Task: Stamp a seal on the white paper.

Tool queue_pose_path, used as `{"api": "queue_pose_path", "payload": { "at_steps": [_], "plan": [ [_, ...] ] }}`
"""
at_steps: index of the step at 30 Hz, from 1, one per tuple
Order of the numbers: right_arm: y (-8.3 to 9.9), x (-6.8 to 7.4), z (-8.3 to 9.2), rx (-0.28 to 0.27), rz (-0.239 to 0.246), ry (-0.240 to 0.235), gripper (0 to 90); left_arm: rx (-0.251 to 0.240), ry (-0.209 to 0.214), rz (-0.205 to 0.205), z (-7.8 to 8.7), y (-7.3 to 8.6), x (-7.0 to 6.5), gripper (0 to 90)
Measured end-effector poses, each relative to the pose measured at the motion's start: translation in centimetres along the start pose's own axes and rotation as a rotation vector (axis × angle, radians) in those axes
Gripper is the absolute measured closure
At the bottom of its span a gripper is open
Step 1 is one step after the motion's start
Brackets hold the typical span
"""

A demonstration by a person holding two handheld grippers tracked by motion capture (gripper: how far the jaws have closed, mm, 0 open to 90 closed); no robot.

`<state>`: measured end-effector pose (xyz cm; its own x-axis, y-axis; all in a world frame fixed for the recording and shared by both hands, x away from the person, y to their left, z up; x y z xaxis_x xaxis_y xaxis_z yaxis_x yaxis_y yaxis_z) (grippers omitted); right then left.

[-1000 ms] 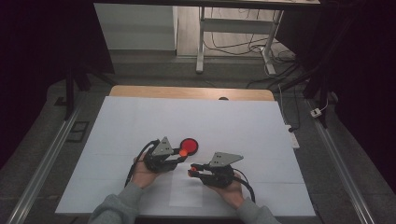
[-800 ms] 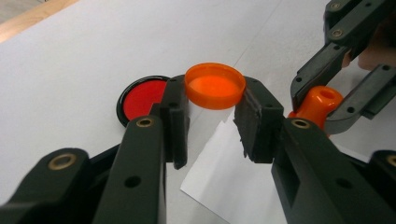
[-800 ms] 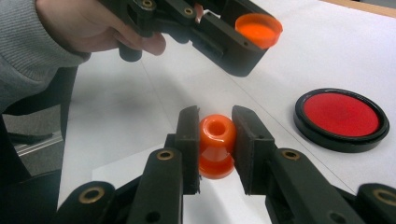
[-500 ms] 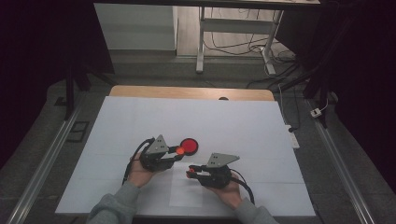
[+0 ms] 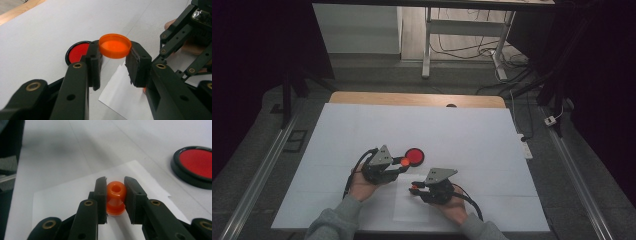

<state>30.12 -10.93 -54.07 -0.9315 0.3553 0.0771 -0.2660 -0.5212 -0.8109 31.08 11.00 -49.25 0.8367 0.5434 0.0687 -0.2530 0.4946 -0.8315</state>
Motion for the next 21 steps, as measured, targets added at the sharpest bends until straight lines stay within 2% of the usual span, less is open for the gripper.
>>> {"api": "queue_pose_path", "payload": {
  "at_steps": [5,8,12,21],
  "plan": [
    [-0.07,0.19,-0.18,0.015,0.015,0.008,72.5,-0.003,-0.001,0.002,0.1,-0.03,-0.02,65.4],
    [-0.38,0.29,-0.18,0.05,0.032,0.019,72.7,-0.005,-0.002,0.004,0.15,-0.02,-0.01,65.4],
    [-0.61,0.39,-0.24,0.069,0.031,0.025,72.8,-0.006,-0.003,0.007,0.22,0.01,0.06,65.4],
    [-0.38,0.6,-0.22,0.055,0.033,0.04,73.0,-0.012,-0.004,0.008,0.41,-0.07,-0.08,65.4]
  ]
}}
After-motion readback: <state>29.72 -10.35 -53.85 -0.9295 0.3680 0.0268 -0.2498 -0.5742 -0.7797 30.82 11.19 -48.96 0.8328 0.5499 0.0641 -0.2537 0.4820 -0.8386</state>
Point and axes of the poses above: each handheld gripper's, and its own axes: z roughly backward along the jaws, y roughly out of its underside, x roughly to its left, the point moved 1 cm from there along -z, roughly forward along the jaws, and after that the axes turned 3 degrees about -z, right-handed, at the moved point
